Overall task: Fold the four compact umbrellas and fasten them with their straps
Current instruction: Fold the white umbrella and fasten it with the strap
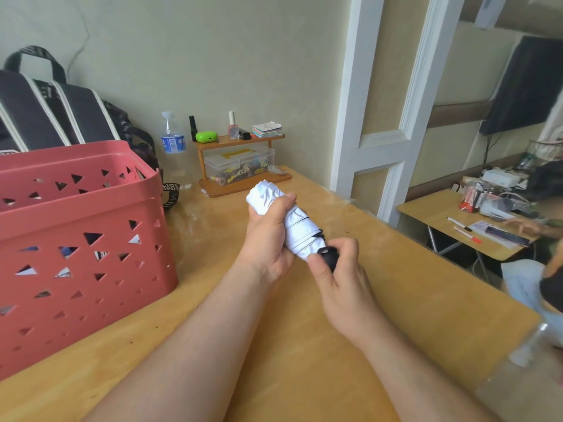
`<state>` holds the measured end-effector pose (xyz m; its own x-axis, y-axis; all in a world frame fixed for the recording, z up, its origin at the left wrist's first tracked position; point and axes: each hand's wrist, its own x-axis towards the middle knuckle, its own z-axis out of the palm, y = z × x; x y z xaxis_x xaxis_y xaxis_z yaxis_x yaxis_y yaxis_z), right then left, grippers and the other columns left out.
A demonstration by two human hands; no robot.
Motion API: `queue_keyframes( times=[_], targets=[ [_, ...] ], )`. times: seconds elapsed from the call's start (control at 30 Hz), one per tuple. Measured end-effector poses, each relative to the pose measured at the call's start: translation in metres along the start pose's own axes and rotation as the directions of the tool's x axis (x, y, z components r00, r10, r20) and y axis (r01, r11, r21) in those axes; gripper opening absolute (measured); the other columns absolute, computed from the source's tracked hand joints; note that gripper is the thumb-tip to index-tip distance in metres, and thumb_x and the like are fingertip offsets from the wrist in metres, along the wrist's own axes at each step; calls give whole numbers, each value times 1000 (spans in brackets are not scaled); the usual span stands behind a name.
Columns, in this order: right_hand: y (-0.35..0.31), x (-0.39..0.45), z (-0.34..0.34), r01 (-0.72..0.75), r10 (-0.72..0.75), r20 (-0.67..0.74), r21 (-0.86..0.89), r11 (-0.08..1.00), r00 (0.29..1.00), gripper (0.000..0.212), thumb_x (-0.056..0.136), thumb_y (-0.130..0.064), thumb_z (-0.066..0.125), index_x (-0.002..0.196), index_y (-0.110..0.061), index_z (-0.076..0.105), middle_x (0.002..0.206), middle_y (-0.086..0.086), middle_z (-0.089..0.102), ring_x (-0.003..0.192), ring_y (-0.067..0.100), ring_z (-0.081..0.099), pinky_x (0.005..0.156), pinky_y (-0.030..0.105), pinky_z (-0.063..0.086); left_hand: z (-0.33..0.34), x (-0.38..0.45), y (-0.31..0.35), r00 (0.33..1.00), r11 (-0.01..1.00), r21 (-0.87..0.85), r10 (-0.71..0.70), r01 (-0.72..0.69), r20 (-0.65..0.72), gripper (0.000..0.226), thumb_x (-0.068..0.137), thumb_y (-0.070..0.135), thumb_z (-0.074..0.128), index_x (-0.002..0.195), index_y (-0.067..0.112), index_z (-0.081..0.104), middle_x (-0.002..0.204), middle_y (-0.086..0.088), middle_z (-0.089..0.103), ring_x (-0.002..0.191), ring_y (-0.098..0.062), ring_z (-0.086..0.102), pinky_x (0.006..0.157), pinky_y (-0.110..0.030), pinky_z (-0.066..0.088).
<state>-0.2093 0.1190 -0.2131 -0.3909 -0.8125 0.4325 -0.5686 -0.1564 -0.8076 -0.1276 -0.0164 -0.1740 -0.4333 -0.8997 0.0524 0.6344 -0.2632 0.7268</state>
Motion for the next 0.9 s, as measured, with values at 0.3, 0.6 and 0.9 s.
queue_keyframes(
  times=[0.3, 0.6, 0.9],
  targets=[
    [-3, 5, -6, -171, 181, 18, 435, 884, 983, 2, 111, -34, 42, 110, -33, 41, 101, 1, 61, 58, 22, 64, 57, 31, 49, -2, 2, 14, 1000, 1000, -21, -9, 9, 7, 46, 85, 15, 77, 119, 21, 48, 86, -8, 56, 69, -22, 61, 71, -43, 56],
    [-6, 1, -1, -85, 82, 19, 239, 967, 996, 19, 109, -26, 47, 96, -39, 51, 93, -6, 68, 65, 25, 74, 61, 39, 57, -1, -1, 13, 998, 994, 96, 54, -55, 7, 34, 92, 9, 71, 113, 20, 48, 86, -8, 52, 72, -21, 57, 74, -44, 54],
    [-5, 9, -7, -304, 271, 176, 768, 563, 946, 9, 91, -31, 60, 87, -24, 58, 119, 4, 73, 99, 23, 70, 78, 43, 55, -9, 2, 20, 989, 1000, -5, -19, 19, -148, 35, 92, 17, 75, 116, 18, 50, 80, -8, 57, 65, -24, 62, 69, -44, 58]
  ],
)
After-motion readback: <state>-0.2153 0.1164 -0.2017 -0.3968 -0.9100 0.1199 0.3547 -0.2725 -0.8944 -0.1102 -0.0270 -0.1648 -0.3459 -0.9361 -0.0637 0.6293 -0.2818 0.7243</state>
